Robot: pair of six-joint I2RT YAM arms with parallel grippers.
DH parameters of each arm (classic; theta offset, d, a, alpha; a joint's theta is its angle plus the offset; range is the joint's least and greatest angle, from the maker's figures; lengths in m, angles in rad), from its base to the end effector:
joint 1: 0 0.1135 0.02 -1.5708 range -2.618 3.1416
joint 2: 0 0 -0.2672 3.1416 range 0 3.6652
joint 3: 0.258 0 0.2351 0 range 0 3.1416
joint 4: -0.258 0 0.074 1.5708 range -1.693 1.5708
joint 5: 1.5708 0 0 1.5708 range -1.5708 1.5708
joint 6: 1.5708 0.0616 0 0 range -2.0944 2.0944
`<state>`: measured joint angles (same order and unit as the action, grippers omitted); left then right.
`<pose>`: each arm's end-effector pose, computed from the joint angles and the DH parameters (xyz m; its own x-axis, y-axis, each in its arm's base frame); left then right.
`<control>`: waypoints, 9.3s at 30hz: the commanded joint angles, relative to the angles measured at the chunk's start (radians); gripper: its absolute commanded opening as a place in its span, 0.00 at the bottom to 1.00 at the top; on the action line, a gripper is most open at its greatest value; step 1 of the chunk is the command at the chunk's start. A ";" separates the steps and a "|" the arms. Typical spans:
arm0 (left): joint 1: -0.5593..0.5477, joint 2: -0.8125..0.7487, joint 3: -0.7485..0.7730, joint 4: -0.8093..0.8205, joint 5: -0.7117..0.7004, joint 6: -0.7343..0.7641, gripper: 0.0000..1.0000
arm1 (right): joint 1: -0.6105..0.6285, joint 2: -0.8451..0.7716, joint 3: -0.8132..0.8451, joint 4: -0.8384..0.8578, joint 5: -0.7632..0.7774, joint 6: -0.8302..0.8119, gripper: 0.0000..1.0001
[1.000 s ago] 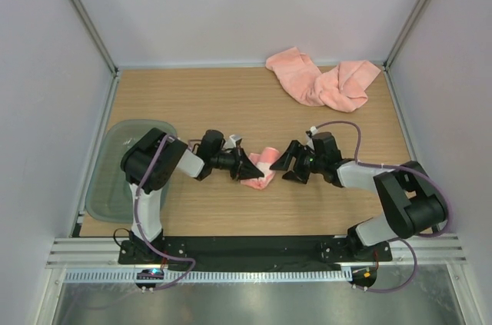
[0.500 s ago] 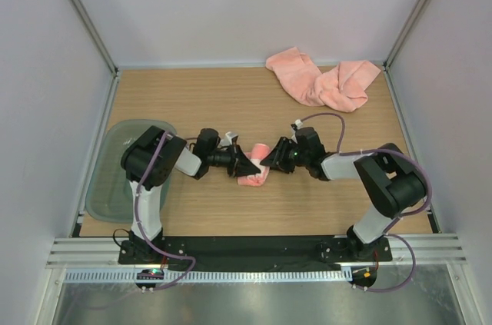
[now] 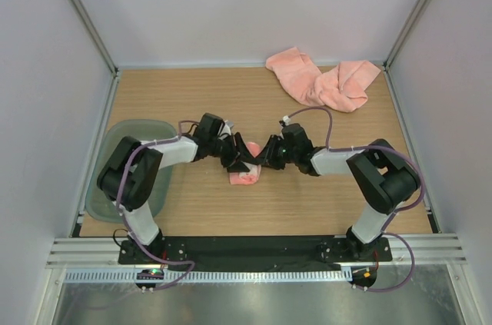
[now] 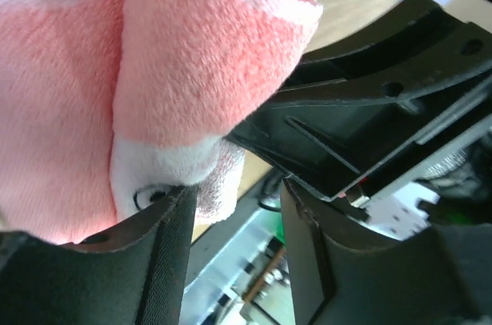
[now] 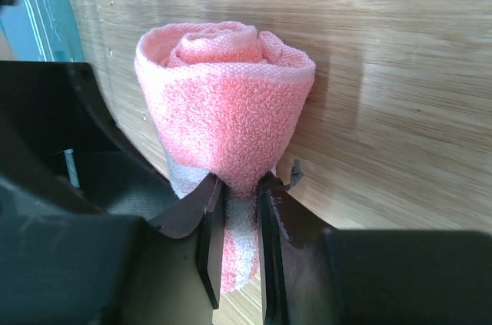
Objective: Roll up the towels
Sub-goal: Roll the towel, then place the rolled towel into the container, then grab a towel with the right arm
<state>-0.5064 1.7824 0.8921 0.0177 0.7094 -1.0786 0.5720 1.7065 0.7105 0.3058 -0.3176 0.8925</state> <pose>0.2808 -0.2016 0.1433 -0.9636 -0.2302 0.1359 -0.2434 0.5450 -0.8023 0.2690 0.1960 0.1357 -0.8940 0.3042 -0.3290 -0.0329 0.6878 0.7252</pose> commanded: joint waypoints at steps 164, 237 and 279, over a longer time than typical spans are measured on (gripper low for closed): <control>0.779 -0.238 0.226 -0.627 -0.765 0.131 0.00 | -0.011 -0.344 0.179 -0.674 0.132 -0.251 0.71; 0.700 -0.834 0.113 -0.657 -0.604 0.385 0.96 | -0.098 -0.249 0.544 -0.852 0.258 -0.340 0.73; 0.215 -1.043 -0.015 -0.785 -0.766 0.595 1.00 | -0.437 -0.296 0.644 -1.039 0.643 -0.385 0.18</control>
<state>-0.2886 0.7681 0.8738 -0.7788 -0.0303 -0.4961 0.1394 1.9022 1.5951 -0.7517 0.2028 0.4568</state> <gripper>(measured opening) 0.996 0.099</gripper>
